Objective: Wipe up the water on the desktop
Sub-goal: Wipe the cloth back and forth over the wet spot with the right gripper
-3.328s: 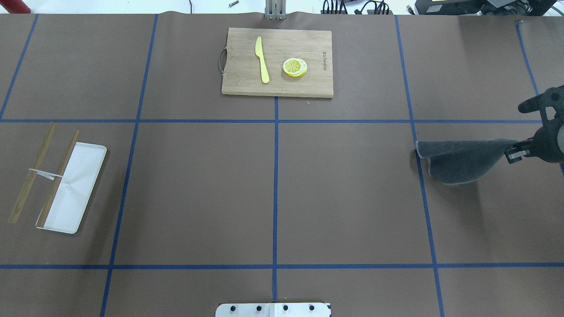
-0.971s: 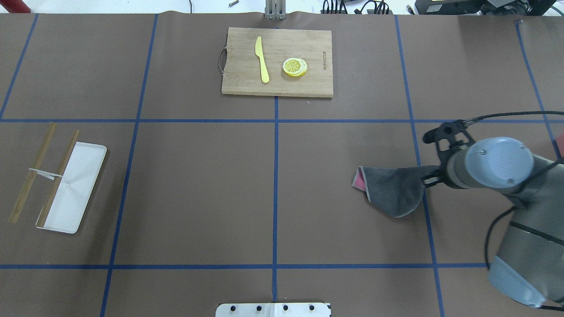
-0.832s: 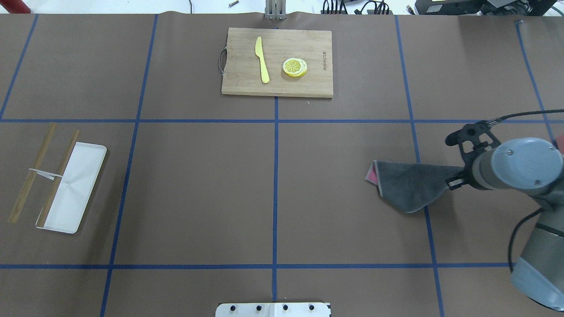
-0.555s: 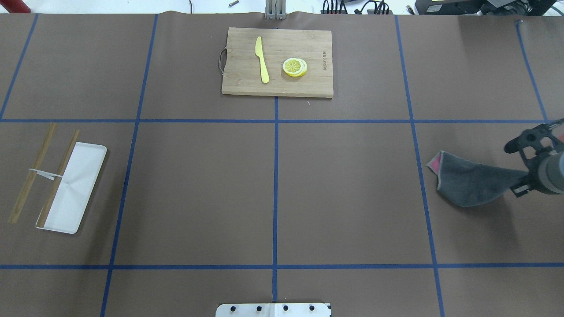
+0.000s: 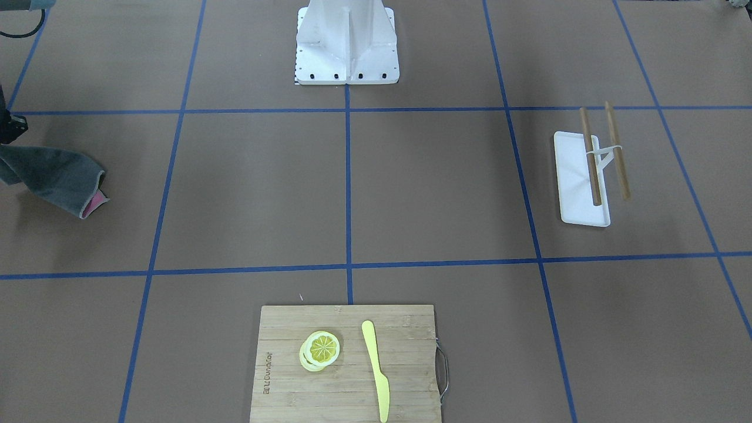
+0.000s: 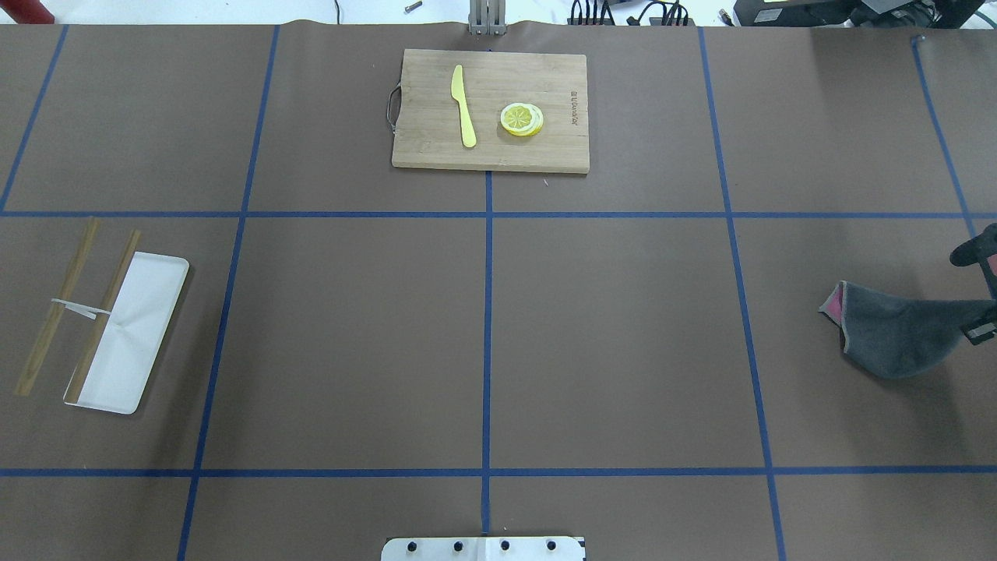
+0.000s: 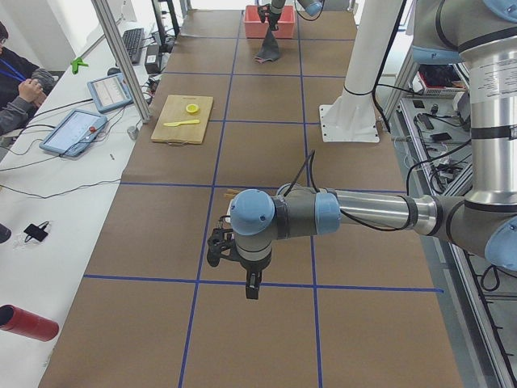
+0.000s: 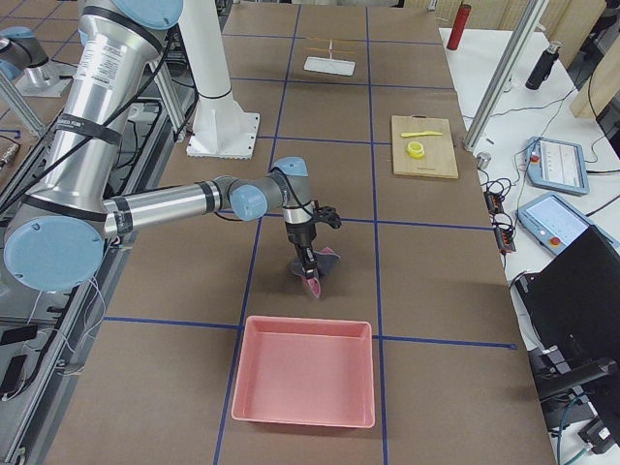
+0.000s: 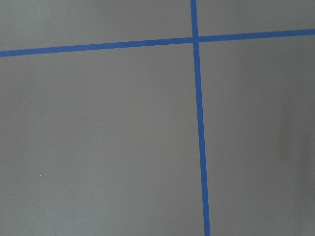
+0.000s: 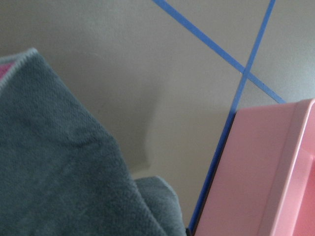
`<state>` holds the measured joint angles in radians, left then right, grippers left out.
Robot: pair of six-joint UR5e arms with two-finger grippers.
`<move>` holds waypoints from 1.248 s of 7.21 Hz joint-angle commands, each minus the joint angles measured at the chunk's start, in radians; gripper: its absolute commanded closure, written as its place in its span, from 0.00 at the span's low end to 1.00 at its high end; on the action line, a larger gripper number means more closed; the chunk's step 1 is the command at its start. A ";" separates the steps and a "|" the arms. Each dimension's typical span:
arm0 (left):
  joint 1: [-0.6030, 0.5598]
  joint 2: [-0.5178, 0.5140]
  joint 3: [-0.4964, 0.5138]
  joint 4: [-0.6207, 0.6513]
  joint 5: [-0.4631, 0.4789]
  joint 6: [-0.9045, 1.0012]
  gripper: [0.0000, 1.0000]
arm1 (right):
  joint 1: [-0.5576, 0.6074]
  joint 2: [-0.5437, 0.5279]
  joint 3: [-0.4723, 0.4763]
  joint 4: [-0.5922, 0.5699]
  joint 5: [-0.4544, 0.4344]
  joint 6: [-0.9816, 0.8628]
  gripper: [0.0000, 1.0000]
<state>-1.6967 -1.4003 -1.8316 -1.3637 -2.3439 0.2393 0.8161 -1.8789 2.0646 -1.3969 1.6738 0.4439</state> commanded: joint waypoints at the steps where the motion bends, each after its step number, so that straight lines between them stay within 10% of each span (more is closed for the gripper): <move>1: 0.000 -0.002 0.000 0.000 0.000 0.000 0.01 | -0.094 0.131 0.002 0.004 0.052 0.216 1.00; 6: 0.002 -0.008 0.015 -0.002 0.000 0.000 0.01 | -0.491 0.662 -0.020 -0.158 -0.074 0.795 1.00; 9: 0.003 -0.011 0.026 -0.003 0.000 0.002 0.01 | -0.465 0.600 -0.009 -0.200 -0.077 0.767 1.00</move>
<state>-1.6941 -1.4104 -1.8076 -1.3663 -2.3439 0.2403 0.3344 -1.2395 2.0480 -1.5792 1.5971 1.2264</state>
